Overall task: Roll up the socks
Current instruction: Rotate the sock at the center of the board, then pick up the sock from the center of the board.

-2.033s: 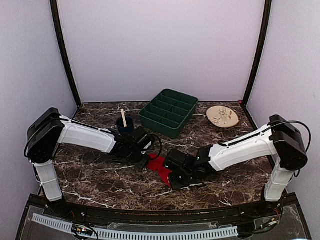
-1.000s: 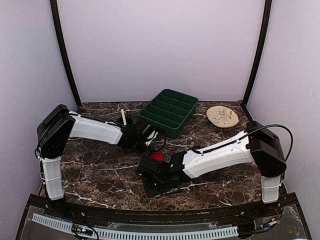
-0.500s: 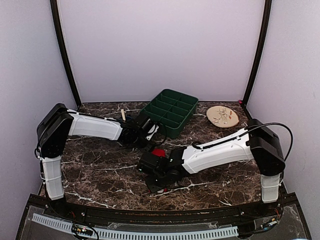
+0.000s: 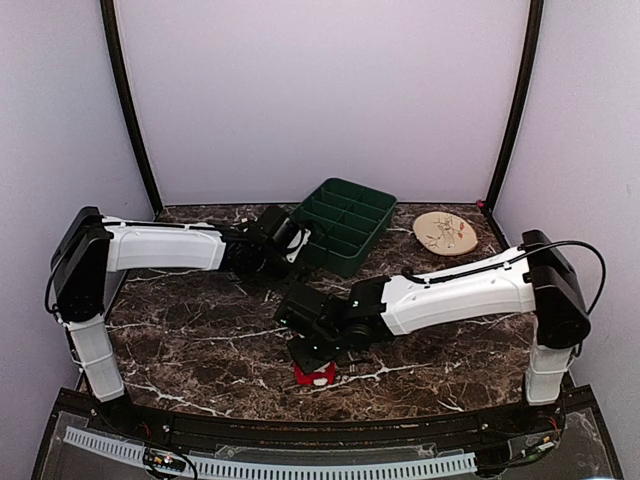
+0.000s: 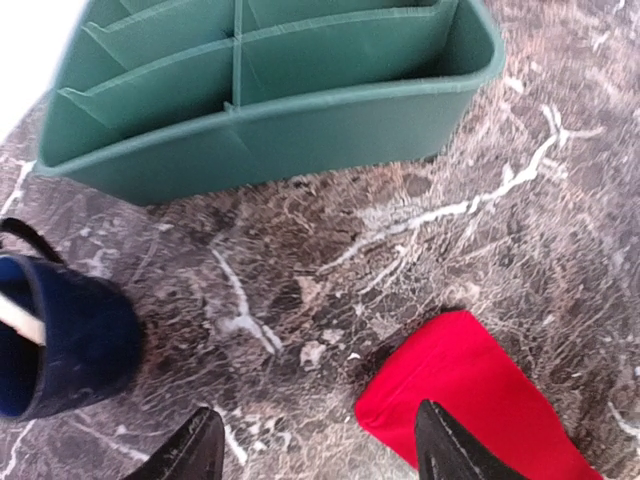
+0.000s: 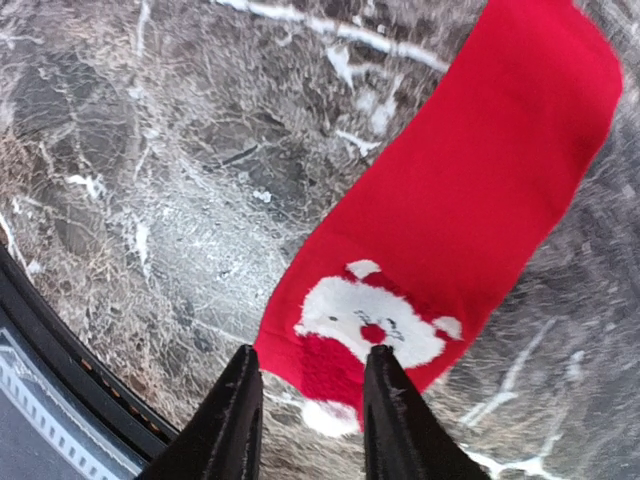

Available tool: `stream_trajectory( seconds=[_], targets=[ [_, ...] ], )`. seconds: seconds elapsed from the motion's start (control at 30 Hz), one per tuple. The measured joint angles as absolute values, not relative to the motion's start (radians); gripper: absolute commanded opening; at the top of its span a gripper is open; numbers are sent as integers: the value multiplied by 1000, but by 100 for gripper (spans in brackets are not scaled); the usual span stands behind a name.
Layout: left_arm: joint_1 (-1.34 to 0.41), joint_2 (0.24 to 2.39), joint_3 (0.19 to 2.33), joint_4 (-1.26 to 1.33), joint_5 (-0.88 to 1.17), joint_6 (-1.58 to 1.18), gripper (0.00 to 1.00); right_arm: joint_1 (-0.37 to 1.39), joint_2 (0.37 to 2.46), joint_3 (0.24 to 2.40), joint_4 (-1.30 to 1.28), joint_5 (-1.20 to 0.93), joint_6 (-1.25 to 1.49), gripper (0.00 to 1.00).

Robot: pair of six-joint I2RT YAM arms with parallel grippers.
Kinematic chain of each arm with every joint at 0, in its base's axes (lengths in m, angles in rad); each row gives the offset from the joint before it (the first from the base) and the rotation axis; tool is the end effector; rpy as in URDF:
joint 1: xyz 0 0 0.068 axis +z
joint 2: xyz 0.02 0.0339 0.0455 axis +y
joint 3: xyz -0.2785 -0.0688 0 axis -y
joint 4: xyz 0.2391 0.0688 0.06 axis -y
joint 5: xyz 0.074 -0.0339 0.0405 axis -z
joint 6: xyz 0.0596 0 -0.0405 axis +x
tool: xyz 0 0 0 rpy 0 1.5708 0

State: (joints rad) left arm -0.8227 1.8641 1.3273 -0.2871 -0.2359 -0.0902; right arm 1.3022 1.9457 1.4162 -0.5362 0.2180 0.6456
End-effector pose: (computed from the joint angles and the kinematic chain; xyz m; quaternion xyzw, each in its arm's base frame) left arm 0.3002 -0.3030 0.2126 0.2910 0.8787 -0.0613 0.3735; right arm 0.1246 0.4040 0.1880 -0.2846 0.9199 0.1462 0.2267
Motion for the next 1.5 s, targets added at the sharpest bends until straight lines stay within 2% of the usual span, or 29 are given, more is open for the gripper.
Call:
stream_trajectory(
  seconds=[0.2, 0.4, 0.7, 1.07, 1.5],
  targets=[
    [-823, 1715, 1256, -290, -244, -132, 69, 1296, 1803, 1360, -563, 258, 537, 45],
    [-824, 1468, 1036, -259, -231, -223, 69, 1271, 1639, 1201, -569, 253, 394, 47],
    [-912, 1242, 812, -257, -237, -318, 69, 1267, 1631, 1093, -563, 154, 237, 54],
    [-1015, 1200, 722, -264, -271, -421, 68, 1268, 1715, 1105, -529, 92, 131, 57],
    [-1024, 1186, 683, -261, -297, -458, 68, 1284, 1826, 1212, -525, 89, 33, 51]
  ],
)
